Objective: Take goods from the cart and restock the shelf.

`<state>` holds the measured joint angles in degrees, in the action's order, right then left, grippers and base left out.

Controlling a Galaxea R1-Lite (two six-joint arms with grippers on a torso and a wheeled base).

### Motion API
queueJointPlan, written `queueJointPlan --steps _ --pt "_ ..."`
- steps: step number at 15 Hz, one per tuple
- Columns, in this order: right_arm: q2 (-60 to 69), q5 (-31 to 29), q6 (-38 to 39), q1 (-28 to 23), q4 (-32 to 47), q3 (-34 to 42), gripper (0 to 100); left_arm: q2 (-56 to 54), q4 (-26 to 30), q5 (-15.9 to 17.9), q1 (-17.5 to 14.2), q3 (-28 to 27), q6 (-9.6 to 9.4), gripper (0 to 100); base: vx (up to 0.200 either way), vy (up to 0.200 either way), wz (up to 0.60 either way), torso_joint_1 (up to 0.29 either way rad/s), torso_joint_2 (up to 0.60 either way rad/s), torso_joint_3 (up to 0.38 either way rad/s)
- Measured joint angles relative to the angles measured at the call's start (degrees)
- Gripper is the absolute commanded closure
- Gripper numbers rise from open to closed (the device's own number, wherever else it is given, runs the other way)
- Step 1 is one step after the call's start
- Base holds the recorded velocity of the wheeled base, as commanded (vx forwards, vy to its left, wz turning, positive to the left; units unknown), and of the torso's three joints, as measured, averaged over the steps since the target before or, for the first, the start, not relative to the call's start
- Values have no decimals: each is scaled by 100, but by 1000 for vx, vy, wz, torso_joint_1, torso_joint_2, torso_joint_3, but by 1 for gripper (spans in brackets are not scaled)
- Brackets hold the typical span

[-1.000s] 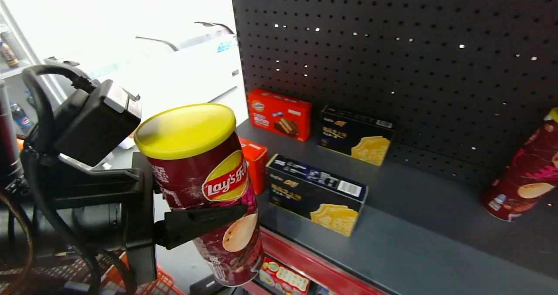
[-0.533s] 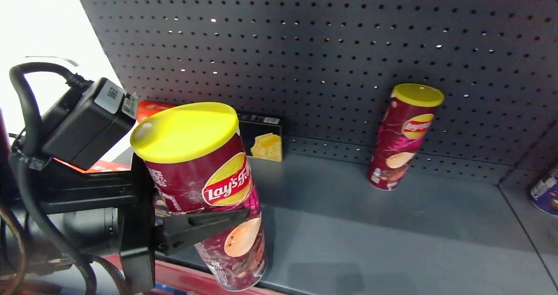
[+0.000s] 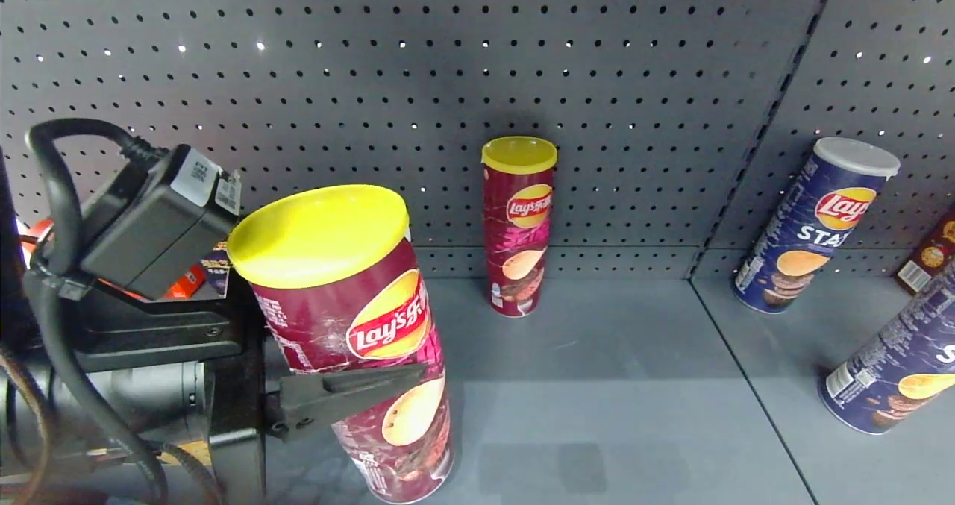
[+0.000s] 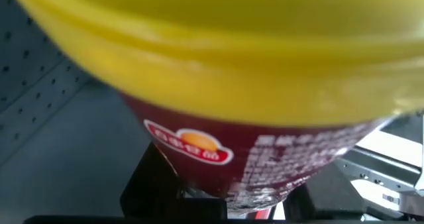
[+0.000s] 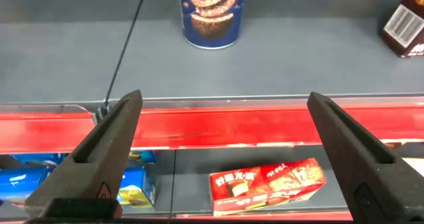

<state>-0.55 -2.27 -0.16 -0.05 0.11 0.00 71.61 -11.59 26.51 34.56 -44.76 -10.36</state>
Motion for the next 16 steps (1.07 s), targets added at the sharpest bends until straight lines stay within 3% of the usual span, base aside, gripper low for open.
queueJointPlan --steps 4,6,16 --pt "0 0 -2 5 10 0 0 -6 -6 2 -20 59 0 100 0 0 0 0 0 0" --pt "0 -7 2 2 7 0 0 -9 -12 2 -20 89 -1 100 0 0 600 0 10 7" --pt "0 17 -11 2 5 0 0 -99 -20 2 -20 273 0 100 0 0 0 0 0 0"
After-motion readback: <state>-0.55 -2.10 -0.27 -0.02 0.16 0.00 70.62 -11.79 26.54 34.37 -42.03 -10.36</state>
